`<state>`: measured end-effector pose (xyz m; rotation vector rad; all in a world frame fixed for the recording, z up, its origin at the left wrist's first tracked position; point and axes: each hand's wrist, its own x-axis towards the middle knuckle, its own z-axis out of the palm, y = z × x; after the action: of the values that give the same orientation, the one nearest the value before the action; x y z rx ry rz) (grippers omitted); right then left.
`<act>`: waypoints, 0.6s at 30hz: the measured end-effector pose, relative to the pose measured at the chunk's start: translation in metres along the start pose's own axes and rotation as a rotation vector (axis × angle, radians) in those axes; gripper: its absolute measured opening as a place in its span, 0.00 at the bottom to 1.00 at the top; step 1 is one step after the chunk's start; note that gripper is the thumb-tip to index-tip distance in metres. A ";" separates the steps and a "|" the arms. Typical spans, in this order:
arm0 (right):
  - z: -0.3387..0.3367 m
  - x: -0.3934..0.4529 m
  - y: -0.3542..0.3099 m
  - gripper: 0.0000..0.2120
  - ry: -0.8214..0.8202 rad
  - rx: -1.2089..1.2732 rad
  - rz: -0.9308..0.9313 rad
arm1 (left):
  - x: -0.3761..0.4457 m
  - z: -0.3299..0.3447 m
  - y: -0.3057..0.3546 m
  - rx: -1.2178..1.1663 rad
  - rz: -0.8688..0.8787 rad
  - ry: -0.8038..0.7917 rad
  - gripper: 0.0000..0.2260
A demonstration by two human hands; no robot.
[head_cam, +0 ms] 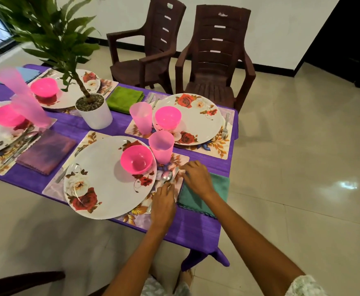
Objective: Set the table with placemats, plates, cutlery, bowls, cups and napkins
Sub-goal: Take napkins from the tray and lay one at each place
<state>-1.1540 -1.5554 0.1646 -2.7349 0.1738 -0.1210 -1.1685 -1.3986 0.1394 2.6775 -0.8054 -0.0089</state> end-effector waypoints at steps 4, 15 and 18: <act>0.017 0.003 -0.021 0.17 -0.083 -0.049 0.020 | -0.006 0.008 -0.004 0.032 -0.036 -0.041 0.16; 0.016 0.002 -0.011 0.13 -0.086 -0.067 0.089 | -0.008 0.009 0.000 0.001 -0.034 -0.058 0.17; 0.015 0.008 -0.020 0.14 -0.037 -0.010 0.073 | -0.006 0.003 -0.004 0.003 -0.067 -0.018 0.20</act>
<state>-1.1426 -1.5330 0.1594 -2.7352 0.2636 -0.0498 -1.1721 -1.3930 0.1346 2.7097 -0.7207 -0.0492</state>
